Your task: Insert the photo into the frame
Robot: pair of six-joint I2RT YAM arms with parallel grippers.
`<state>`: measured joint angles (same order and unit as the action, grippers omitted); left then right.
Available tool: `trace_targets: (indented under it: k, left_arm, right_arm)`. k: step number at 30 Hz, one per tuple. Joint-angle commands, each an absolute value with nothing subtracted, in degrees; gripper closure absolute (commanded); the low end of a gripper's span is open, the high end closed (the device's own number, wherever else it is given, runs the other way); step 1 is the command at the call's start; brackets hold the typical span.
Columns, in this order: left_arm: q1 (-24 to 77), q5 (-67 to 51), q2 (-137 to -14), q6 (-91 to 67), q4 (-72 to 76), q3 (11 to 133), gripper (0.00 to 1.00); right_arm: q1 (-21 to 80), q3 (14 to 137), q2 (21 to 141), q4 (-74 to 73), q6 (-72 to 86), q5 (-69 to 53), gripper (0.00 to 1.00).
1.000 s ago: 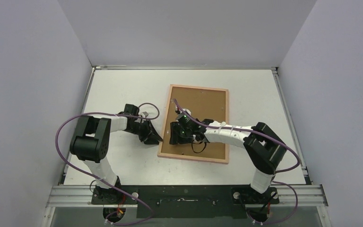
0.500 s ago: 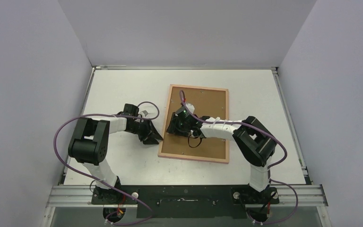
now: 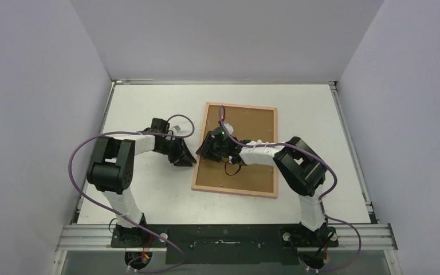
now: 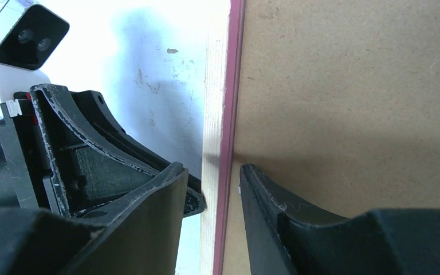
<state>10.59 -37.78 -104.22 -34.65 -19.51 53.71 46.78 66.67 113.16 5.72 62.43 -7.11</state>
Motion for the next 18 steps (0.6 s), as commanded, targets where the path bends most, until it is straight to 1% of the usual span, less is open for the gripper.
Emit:
trace_targets:
  k: [1, 13, 18]
  left_arm:
    - [10.3, -38.5, -105.0, -33.6, -17.7, 53.0, 0.74]
    - [10.3, -38.8, -105.8, -33.9, -17.2, 52.3, 0.76]
    - [10.3, -38.5, -106.2, -33.8, -17.7, 52.3, 0.76]
  right_arm:
    - [46.8, 66.2, 115.3, 7.0, 65.0, -9.6, 0.59]
    - [46.3, 65.5, 116.2, 7.1, 66.7, -13.1, 0.59]
    - [46.1, 65.8, 114.0, 4.1, 64.4, -10.7, 0.60]
